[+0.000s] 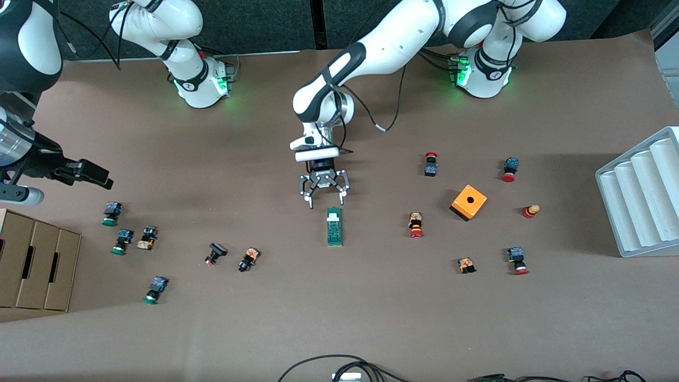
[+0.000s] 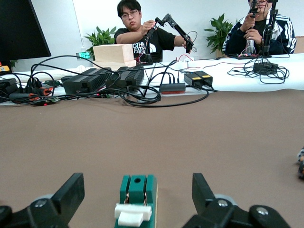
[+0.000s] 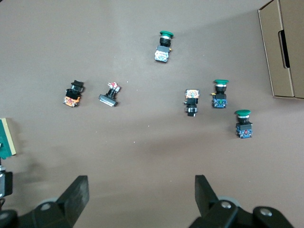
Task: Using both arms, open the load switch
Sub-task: 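Open the left gripper and lift it off the green switch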
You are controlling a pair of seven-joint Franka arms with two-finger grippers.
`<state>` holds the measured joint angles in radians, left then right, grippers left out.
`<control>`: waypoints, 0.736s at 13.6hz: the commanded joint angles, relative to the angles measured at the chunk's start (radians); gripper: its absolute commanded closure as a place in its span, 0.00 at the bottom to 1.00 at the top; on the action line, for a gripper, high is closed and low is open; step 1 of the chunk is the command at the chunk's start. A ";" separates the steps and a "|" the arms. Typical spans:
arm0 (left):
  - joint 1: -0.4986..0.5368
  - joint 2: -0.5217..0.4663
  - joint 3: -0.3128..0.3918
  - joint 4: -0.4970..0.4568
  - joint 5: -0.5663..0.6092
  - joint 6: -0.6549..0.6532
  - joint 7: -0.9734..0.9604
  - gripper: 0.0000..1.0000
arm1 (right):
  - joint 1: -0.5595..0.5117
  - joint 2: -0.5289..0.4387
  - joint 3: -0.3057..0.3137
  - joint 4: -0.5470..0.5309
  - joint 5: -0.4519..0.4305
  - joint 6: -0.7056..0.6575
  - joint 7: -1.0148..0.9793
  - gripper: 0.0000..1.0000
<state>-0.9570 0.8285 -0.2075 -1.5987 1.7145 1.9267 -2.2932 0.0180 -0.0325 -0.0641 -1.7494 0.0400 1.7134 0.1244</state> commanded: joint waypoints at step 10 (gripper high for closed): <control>0.087 -0.350 -0.012 -0.041 -0.491 0.178 0.559 0.00 | 0.000 0.008 0.006 0.044 -0.045 0.006 -0.005 0.01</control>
<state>-0.8914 0.5425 -0.2091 -1.6032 1.2925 2.0888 -1.8328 0.0181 -0.0294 -0.0612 -1.7218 0.0177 1.7175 0.1209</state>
